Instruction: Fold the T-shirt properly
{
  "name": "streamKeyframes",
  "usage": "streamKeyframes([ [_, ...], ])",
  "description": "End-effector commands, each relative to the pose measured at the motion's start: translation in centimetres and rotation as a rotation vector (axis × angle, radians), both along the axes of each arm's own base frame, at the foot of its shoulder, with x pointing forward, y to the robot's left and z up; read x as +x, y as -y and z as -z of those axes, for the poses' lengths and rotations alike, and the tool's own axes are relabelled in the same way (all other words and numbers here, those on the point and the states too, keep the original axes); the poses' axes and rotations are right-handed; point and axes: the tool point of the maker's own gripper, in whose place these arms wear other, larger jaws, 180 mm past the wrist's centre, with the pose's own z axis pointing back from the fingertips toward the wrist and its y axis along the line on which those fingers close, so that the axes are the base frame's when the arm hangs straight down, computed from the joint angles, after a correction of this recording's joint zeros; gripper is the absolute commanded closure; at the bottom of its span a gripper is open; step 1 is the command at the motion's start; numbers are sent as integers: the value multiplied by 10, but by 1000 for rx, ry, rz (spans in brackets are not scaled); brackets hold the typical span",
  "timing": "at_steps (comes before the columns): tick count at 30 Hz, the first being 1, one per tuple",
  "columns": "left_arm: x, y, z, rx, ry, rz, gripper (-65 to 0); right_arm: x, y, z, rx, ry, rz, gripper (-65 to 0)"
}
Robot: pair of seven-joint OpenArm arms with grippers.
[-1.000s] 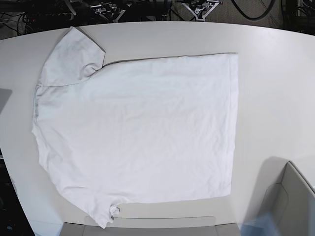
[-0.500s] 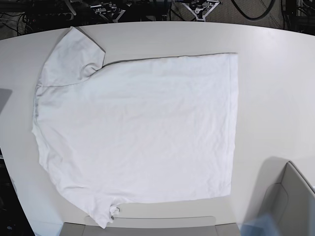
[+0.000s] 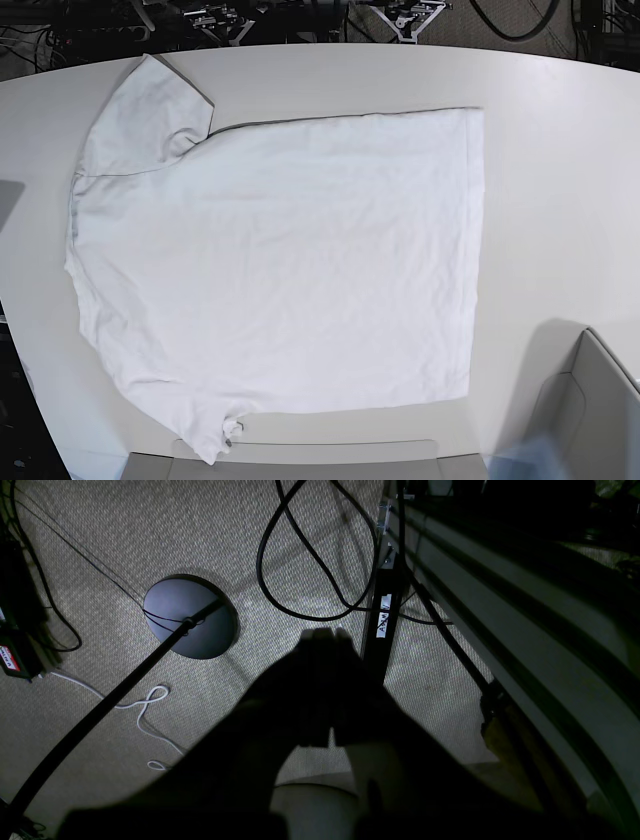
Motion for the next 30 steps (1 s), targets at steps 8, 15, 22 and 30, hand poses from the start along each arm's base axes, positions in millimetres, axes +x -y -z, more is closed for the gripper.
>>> streamKeyframes([
  [8,3,5,0,-2,8,6,-2,4,1,0,-2,5,2,-2],
  [15,2,1,0,4,6,6,-2,4,1,0,-2,5,2,-2],
  [22,3,1,0,5,8,4,-2,4,1,0,-1,7,-1,-1],
  [30,12,3,0,0,14,-8,-2,8,35,-2,-52,11,-8,-1],
])
